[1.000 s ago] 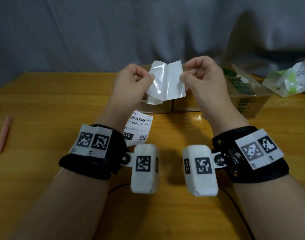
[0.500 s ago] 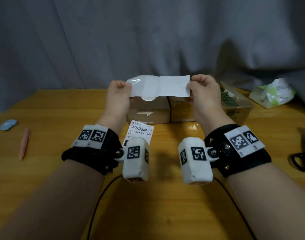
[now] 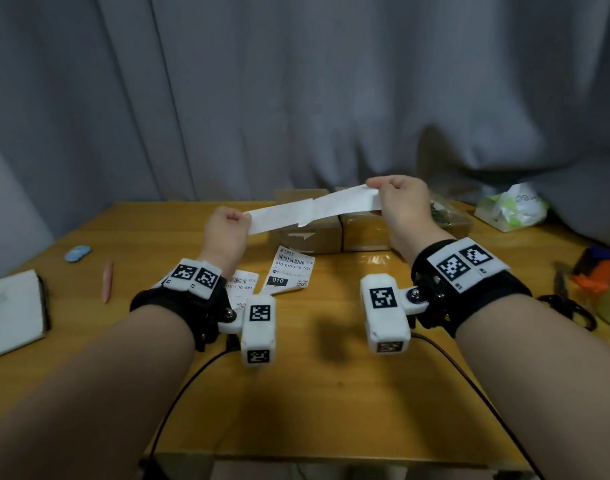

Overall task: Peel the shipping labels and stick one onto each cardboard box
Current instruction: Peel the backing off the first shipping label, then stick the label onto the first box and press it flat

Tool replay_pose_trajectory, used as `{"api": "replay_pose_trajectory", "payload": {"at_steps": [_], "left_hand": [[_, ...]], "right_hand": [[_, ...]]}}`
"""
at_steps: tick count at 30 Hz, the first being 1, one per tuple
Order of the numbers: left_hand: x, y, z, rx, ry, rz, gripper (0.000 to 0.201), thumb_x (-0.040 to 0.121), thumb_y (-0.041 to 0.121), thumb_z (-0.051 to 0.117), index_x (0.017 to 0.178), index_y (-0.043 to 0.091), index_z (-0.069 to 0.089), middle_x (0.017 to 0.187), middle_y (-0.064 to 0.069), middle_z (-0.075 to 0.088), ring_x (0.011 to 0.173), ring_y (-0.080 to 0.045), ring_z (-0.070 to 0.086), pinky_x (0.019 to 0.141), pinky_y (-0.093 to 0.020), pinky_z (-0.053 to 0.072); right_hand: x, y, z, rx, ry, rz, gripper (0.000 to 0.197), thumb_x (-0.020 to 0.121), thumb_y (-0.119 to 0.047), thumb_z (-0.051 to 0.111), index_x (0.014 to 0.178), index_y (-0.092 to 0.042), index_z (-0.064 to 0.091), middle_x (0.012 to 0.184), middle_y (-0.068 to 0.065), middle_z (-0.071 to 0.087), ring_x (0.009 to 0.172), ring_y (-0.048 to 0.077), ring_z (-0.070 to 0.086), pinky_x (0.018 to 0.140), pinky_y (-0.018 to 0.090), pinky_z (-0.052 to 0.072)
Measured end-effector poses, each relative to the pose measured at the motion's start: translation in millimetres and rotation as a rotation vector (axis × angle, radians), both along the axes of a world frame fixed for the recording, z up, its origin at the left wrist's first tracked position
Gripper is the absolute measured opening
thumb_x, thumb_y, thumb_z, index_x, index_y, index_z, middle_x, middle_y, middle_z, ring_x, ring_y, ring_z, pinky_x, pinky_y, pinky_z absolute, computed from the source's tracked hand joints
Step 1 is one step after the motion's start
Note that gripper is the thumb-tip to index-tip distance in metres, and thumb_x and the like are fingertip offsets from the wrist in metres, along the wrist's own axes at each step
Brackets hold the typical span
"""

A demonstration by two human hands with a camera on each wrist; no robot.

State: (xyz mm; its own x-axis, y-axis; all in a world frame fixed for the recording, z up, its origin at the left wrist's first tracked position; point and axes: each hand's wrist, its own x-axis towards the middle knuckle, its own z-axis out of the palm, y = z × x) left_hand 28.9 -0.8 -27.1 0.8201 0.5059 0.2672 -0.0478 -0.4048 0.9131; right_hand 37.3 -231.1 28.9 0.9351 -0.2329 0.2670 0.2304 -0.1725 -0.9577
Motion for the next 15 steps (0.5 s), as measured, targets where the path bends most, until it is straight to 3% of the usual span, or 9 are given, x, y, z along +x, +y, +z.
{"api": "replay_pose_trajectory", "payload": {"at_steps": [3,6,9,11,13,15], "left_hand": [[-17.6,11.7,1.6,0.014,0.019,-0.009,0.011,0.091,0.019,0.054,0.094,0.008,0.056,0.091,-0.009,0.058,0.084,-0.023,0.053,0.079,-0.033,0.045],[-29.3,19.4,6.9,0.001,-0.021,0.053,0.008,0.091,0.018,0.053,0.086,0.011,0.052,0.085,-0.006,0.057,0.086,-0.026,0.055,0.078,-0.033,0.045],[-43.6,16.8,15.9,0.127,-0.093,0.043,0.007,0.091,0.019,0.054,0.092,0.013,0.051,0.082,0.001,0.055,0.087,-0.025,0.055,0.076,-0.031,0.043],[-53.0,8.6,22.8,0.359,-0.191,-0.024,0.005,0.090,0.024,0.055,0.090,0.019,0.054,0.083,0.006,0.056,0.087,-0.019,0.055,0.082,-0.032,0.043],[-60.9,-4.5,30.7,0.708,-0.227,-0.052,0.005,0.090,0.029,0.055,0.087,0.024,0.057,0.086,0.011,0.058,0.088,-0.015,0.052,0.093,-0.037,0.032],[-64.5,-16.2,33.4,0.988,-0.215,-0.065,0.007,0.091,0.029,0.053,0.087,0.025,0.058,0.087,0.013,0.055,0.089,-0.013,0.048,0.095,-0.037,0.024]], "right_hand": [[-13.3,-9.5,-1.8,-0.006,-0.009,-0.029,0.032,0.095,-0.005,0.039,0.107,-0.008,0.069,0.102,-0.001,0.058,0.098,0.013,0.049,0.086,0.025,0.038],[-25.1,-17.4,-2.6,-0.025,-0.031,-0.082,0.033,0.096,-0.006,0.038,0.109,-0.009,0.067,0.102,-0.002,0.056,0.097,0.010,0.047,0.087,0.024,0.038],[-33.1,-20.7,-1.3,-0.058,-0.041,-0.105,0.034,0.097,-0.006,0.035,0.111,-0.009,0.066,0.101,-0.004,0.052,0.095,0.008,0.044,0.086,0.022,0.037],[-36.4,-17.4,-0.3,-0.080,-0.044,-0.085,0.034,0.097,-0.006,0.035,0.110,-0.009,0.067,0.099,-0.004,0.050,0.090,0.008,0.043,0.082,0.020,0.035],[-39.3,-11.6,1.2,-0.104,-0.059,-0.060,0.033,0.097,-0.006,0.036,0.108,-0.009,0.067,0.099,-0.002,0.051,0.088,0.009,0.044,0.080,0.020,0.036],[-40.0,-7.0,2.1,-0.136,-0.079,-0.031,0.032,0.097,-0.007,0.037,0.108,-0.008,0.067,0.098,-0.001,0.053,0.087,0.013,0.048,0.078,0.021,0.040]]}}
